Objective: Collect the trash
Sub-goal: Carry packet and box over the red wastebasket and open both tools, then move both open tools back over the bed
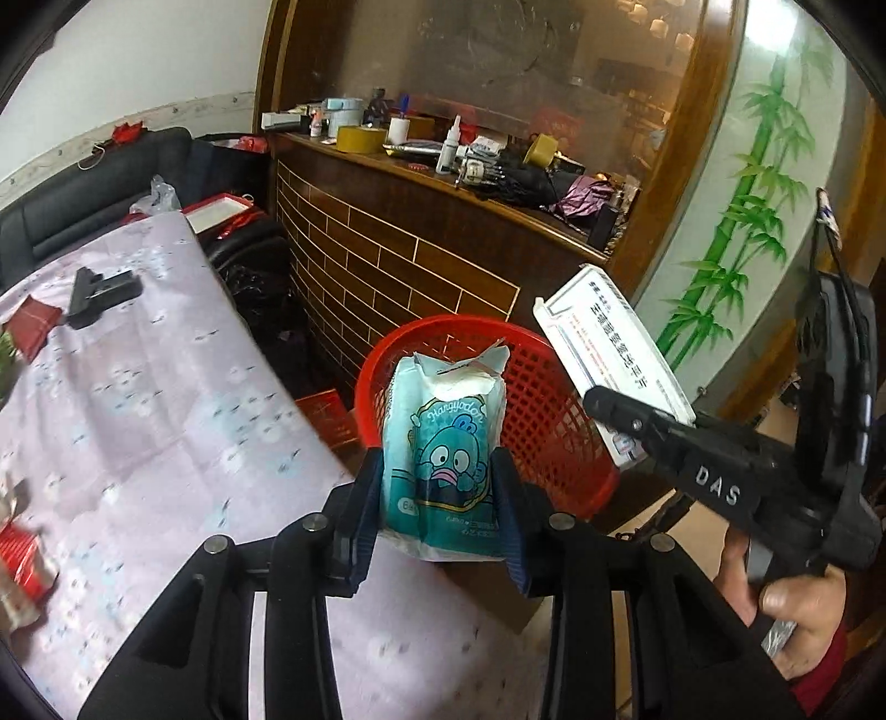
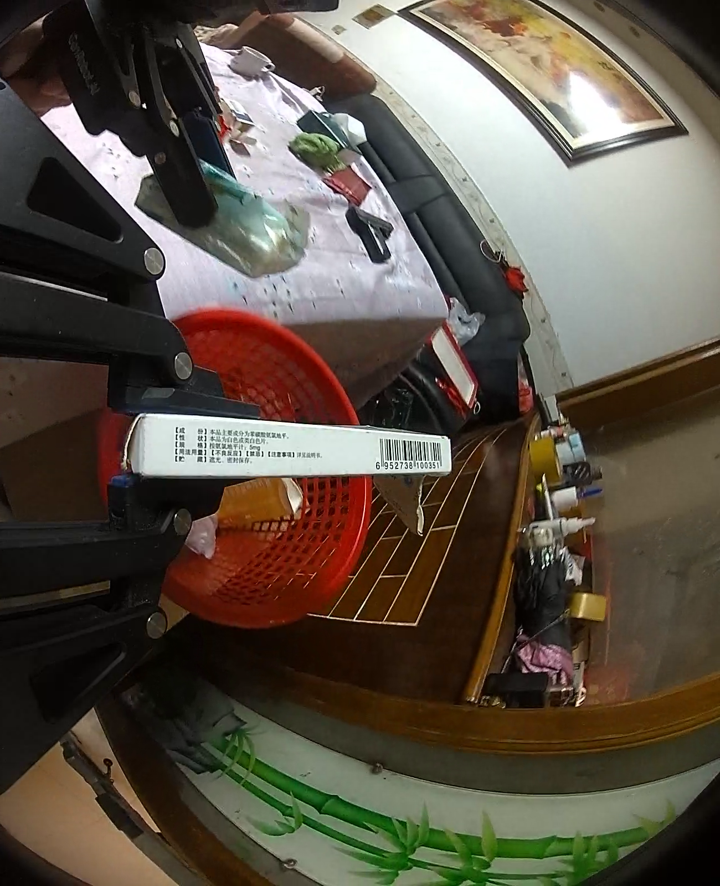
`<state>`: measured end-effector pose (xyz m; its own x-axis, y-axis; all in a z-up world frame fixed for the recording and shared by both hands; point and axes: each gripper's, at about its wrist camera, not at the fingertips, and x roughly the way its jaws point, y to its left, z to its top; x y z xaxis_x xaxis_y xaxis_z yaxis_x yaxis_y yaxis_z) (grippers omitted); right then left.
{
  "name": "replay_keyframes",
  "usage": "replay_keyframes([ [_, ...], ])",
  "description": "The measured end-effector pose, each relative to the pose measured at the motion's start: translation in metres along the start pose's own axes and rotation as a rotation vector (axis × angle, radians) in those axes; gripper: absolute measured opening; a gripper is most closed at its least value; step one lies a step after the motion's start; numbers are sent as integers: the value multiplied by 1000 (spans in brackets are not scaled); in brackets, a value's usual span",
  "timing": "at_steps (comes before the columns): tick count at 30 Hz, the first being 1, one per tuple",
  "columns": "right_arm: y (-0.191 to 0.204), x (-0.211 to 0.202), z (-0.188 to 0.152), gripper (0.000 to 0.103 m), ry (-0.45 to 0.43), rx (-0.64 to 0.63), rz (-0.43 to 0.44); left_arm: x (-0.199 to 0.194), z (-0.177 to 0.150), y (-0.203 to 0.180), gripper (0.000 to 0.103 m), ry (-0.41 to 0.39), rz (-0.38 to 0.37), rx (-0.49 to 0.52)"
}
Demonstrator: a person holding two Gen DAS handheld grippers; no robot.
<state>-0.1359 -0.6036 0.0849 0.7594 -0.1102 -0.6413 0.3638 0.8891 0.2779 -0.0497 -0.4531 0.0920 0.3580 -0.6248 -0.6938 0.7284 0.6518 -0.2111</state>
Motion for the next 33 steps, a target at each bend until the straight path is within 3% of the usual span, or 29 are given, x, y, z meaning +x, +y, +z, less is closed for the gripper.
replay_keyframes([
  [3, -15, 14, 6, 16, 11, 21, -12, 19, 9, 1, 44, 6, 1, -14],
  [5, -22, 26, 11, 19, 25, 25, -24, 30, 13, 5, 65, 18, 5, -40],
  [7, -30, 36, 15, 27, 43, 44, -42, 33, 12, 12, 65, 30, -16, -61],
  [16, -24, 9, 6, 31, -22, 45, -30, -1, -7, 32, 65, 15, -19, -79],
  [19, -4, -5, -1, 34, -41, 18, 4, -22, -18, 39, 65, 4, 14, -83],
  [21, 12, -11, -6, 43, -50, -2, 20, -41, -29, 49, 65, -8, 39, -92],
  [23, 32, -16, -13, 46, -56, -30, 39, -56, -38, 58, 65, -12, 68, -103],
  [33, 131, -6, -52, 46, 18, -181, 158, -139, -98, 125, 65, -61, 169, -219],
])
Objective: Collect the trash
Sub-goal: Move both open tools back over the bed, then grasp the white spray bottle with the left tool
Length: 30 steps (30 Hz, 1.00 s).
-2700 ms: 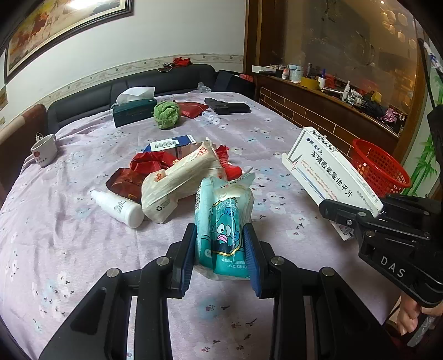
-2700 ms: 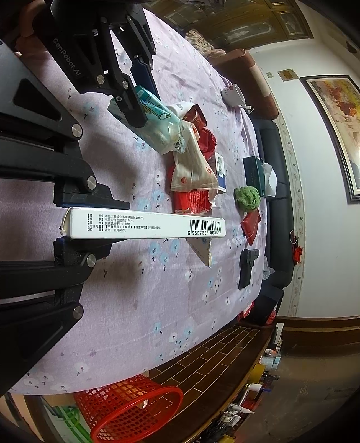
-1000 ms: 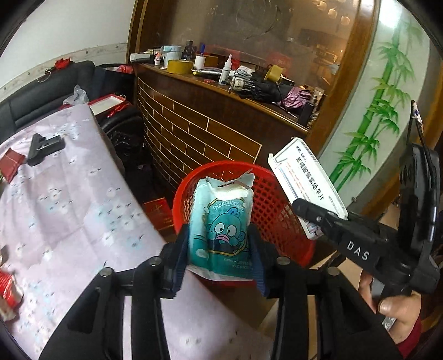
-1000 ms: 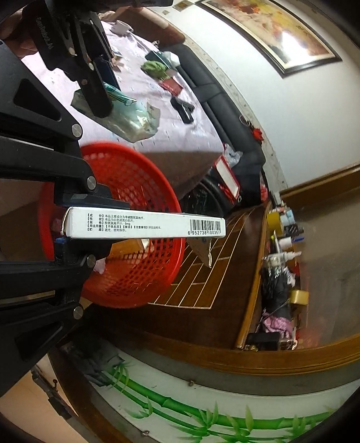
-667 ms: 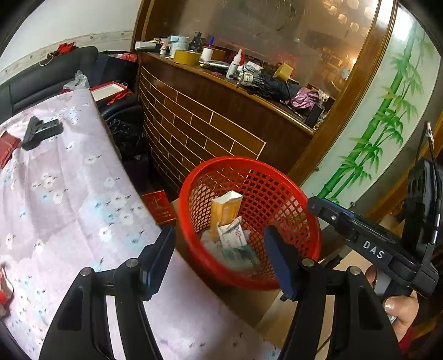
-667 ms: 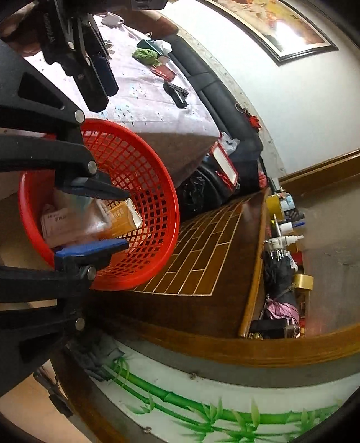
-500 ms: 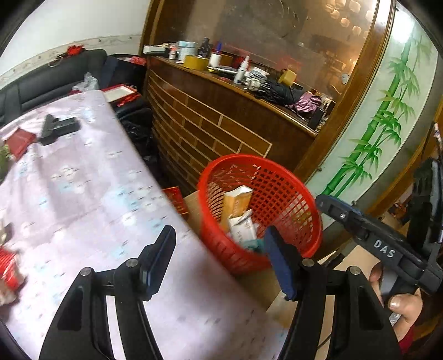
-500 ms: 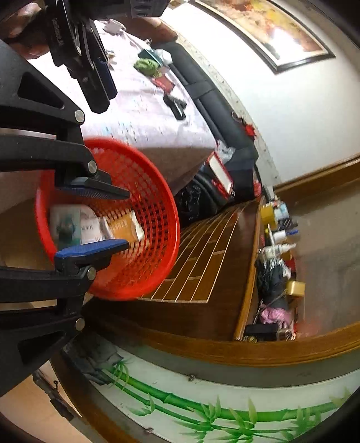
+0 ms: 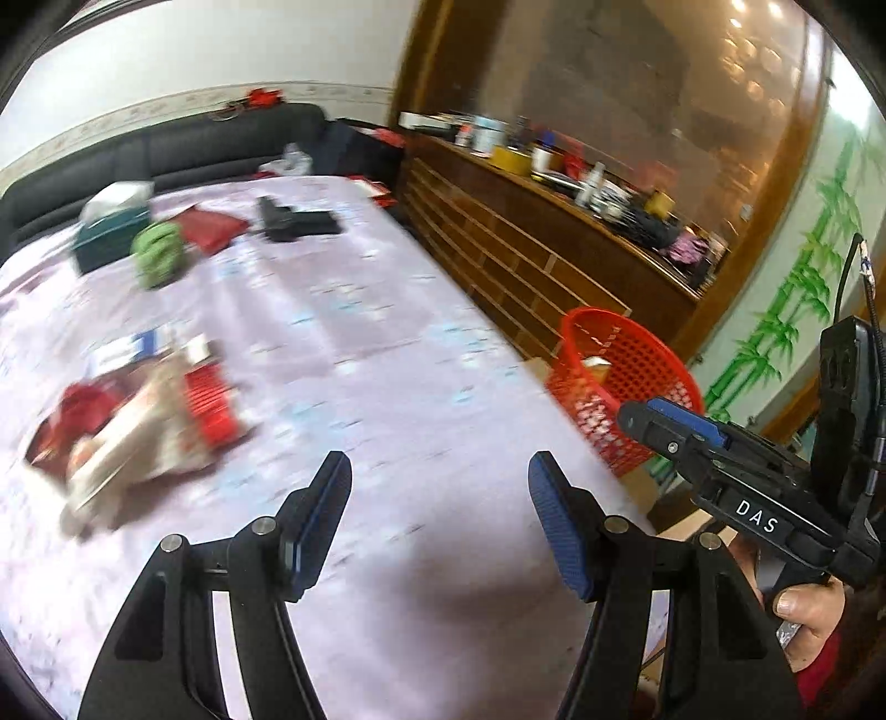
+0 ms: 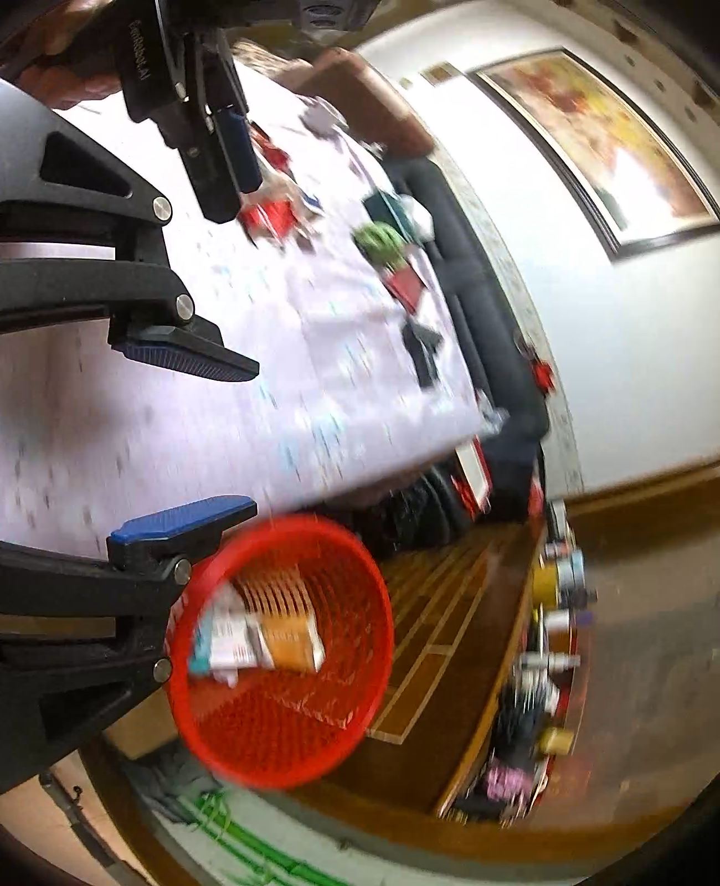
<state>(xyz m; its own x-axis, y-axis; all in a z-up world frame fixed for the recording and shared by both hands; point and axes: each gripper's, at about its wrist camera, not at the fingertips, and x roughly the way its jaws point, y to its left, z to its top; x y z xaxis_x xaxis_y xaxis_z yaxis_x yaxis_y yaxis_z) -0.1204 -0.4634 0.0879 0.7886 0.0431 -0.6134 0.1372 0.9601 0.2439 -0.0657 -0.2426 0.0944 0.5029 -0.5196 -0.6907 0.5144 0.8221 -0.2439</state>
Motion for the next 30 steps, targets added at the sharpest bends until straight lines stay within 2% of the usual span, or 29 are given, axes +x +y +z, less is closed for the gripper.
replay_keyframes([
  [6, 54, 13, -10, 46, 33, -70, 62, -36, -29, 74, 65, -11, 80, -125],
  [13, 100, 27, -18, 47, 65, -138, 109, -70, -53, 181, 65, -37, 213, -364],
  [16, 114, 29, -21, 47, 71, -165, 122, -70, -54, 220, 65, -43, 239, -470],
  [19, 123, 29, -24, 47, 77, -182, 136, -59, -50, 247, 64, -34, 205, -558],
  [22, 129, 28, -26, 47, 79, -193, 138, -47, -43, 254, 62, -28, 189, -582],
  [24, 130, 27, -27, 47, 77, -195, 137, -36, -36, 254, 53, -9, 243, -567],
  [26, 127, 26, -27, 47, 77, -190, 132, -25, -33, 253, 40, 13, 240, -557],
  [30, 121, 25, -26, 47, 77, -177, 125, -8, -32, 252, 37, 40, 256, -527],
])
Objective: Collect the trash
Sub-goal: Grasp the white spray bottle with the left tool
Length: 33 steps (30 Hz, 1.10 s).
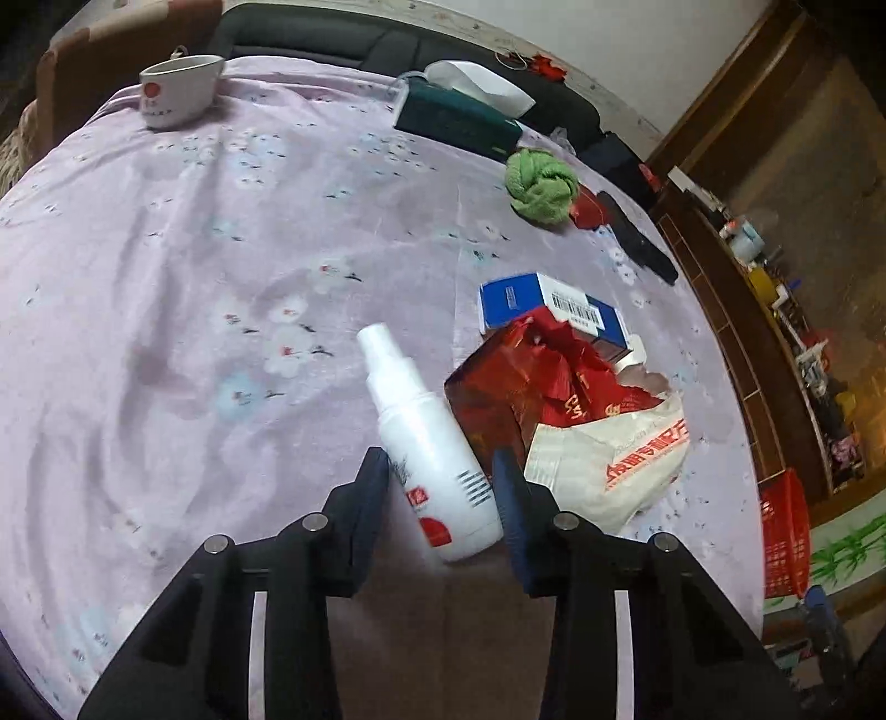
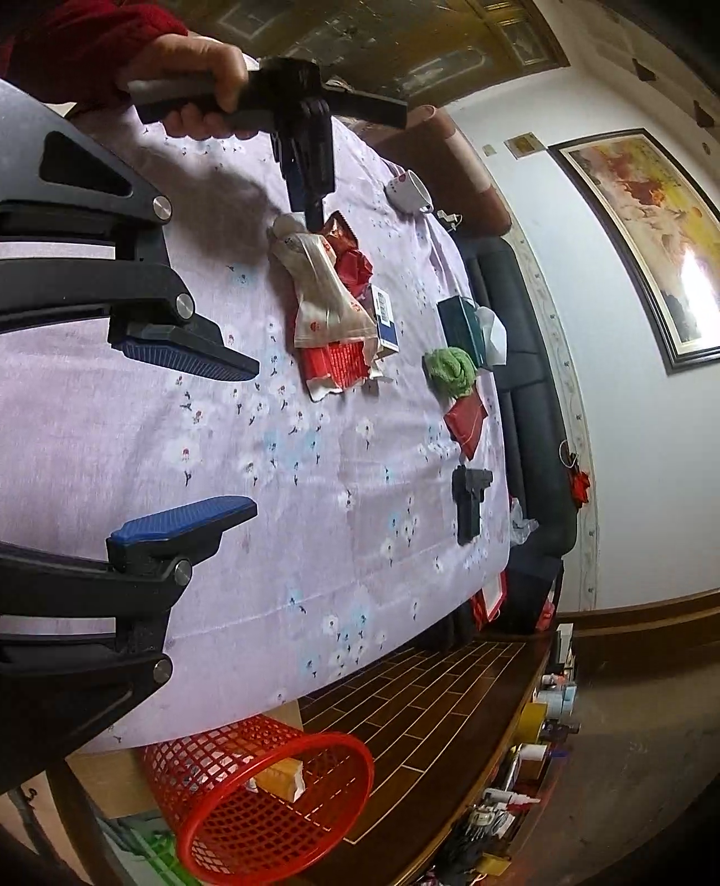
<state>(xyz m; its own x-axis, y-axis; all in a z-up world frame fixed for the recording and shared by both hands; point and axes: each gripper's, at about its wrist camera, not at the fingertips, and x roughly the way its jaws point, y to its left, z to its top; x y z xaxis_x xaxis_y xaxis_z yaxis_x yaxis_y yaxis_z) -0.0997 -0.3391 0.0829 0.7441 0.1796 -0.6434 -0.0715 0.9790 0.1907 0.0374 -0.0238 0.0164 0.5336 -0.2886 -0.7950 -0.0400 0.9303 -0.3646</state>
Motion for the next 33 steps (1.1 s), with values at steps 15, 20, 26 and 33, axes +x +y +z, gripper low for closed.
replay_keyframes([
  [15, 35, 49, 28, 47, 120, 6, 187, -44, -33, 24, 29, -129, 10, 92],
  [20, 61, 107, 55, 47, 194, 22, 256, -50, -42, 29, 28, -160, 28, 113],
  [26, 73, 176, 85, 47, 235, 82, 221, -47, -41, 28, 27, -143, 8, 130],
  [33, 78, 181, 66, 40, 322, 71, 294, -41, -36, 36, 34, -112, -34, 100],
])
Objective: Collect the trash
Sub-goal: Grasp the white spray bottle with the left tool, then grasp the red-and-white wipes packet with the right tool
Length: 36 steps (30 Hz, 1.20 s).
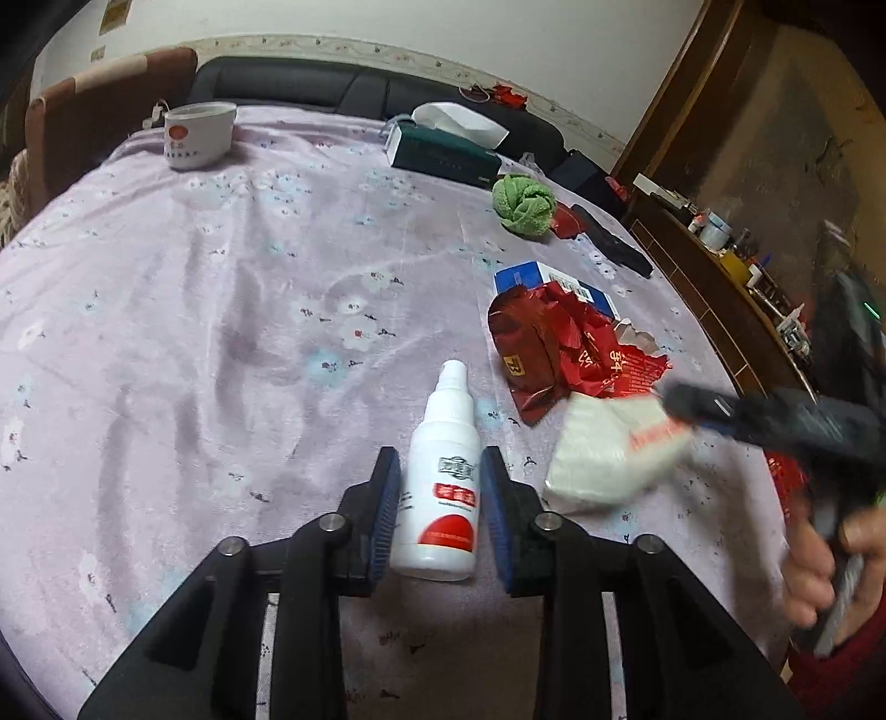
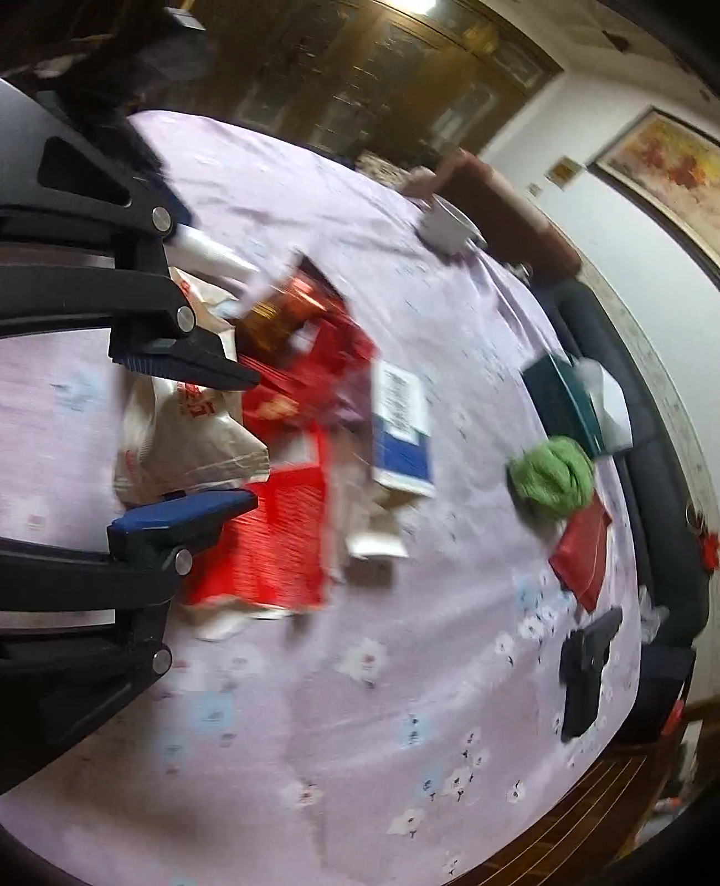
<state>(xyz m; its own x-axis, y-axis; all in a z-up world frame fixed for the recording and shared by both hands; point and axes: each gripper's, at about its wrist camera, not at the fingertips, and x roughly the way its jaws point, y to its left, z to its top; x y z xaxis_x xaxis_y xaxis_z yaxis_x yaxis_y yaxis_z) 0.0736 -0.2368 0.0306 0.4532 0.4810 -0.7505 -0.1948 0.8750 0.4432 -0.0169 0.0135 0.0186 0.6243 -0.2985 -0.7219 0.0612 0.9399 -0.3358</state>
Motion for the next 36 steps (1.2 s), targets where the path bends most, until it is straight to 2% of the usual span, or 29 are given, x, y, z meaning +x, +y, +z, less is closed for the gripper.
replay_keyframes([
  [1, 4, -6, -6, 40, 7, -22, 5, 3, 1, 1, 37, 13, -3, -6],
  [5, 19, -35, -41, 43, 53, -124, 7, 11, 4, 2, 38, 34, -16, -19],
  [8, 27, -52, -67, 43, 88, -185, 39, 12, 6, 4, 38, 34, -33, -30],
  [9, 30, -57, -75, 43, 85, -207, 45, 12, 6, 5, 38, 33, -38, -34],
  [11, 34, -70, -83, 45, 46, -264, 22, 13, 7, 8, 29, 34, -58, -45],
  [13, 42, -75, -84, 54, 12, -337, -5, 13, 7, 10, 29, 32, -67, -60],
  [14, 46, -75, -85, 59, 3, -372, -21, 13, 7, 11, 29, 28, -66, -65],
  [15, 51, -73, -84, 60, -1, -400, -29, 12, 7, 12, 29, 25, -68, -68],
  [21, 88, -42, -99, 60, 64, -629, 32, 11, 7, 12, 29, 21, -70, -69],
  [25, 101, -22, -103, 61, 80, -781, -48, 11, 8, 12, 29, 32, -73, -71],
  [29, 97, -7, -101, 66, 135, -836, -60, 11, 8, 12, 29, 32, -72, -71],
  [36, 99, -8, -109, 66, 147, -875, -69, 12, 8, 11, 29, 36, -68, -64],
])
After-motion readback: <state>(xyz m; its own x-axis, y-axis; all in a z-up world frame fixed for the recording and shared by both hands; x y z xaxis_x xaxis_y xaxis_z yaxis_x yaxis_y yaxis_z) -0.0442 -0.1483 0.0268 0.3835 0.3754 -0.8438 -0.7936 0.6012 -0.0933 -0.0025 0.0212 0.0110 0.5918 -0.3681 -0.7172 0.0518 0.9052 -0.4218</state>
